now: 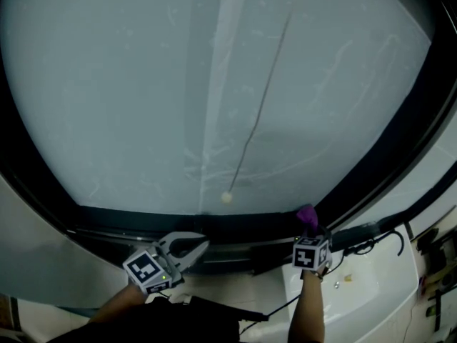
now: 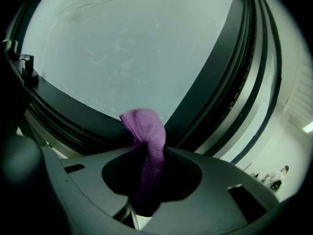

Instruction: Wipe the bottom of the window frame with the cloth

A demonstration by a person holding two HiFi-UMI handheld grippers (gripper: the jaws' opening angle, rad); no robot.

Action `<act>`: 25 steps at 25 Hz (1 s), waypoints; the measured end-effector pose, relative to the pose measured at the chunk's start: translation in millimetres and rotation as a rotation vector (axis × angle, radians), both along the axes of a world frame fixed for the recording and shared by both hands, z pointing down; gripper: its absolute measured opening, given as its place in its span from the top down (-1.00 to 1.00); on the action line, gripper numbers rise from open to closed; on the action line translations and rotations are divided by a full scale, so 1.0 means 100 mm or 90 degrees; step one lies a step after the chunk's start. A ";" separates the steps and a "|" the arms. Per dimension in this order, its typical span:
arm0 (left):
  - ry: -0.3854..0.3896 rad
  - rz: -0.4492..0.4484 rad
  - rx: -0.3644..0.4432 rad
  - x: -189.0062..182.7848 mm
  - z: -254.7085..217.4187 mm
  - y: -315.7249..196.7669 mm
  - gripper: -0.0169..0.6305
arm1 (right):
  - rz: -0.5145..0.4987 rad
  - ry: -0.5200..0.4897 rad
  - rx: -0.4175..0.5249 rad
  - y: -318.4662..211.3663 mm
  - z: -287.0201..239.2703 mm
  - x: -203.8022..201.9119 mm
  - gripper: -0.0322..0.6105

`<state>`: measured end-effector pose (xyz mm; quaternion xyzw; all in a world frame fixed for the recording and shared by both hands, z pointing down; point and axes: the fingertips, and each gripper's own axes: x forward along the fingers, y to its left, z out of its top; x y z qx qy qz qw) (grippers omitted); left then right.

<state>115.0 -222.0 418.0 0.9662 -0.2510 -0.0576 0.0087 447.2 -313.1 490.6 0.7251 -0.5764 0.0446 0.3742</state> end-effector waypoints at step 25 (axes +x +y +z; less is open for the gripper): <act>0.025 -0.007 0.002 -0.03 -0.02 -0.01 0.93 | -0.031 -0.296 0.172 1.14 -0.05 -0.24 0.64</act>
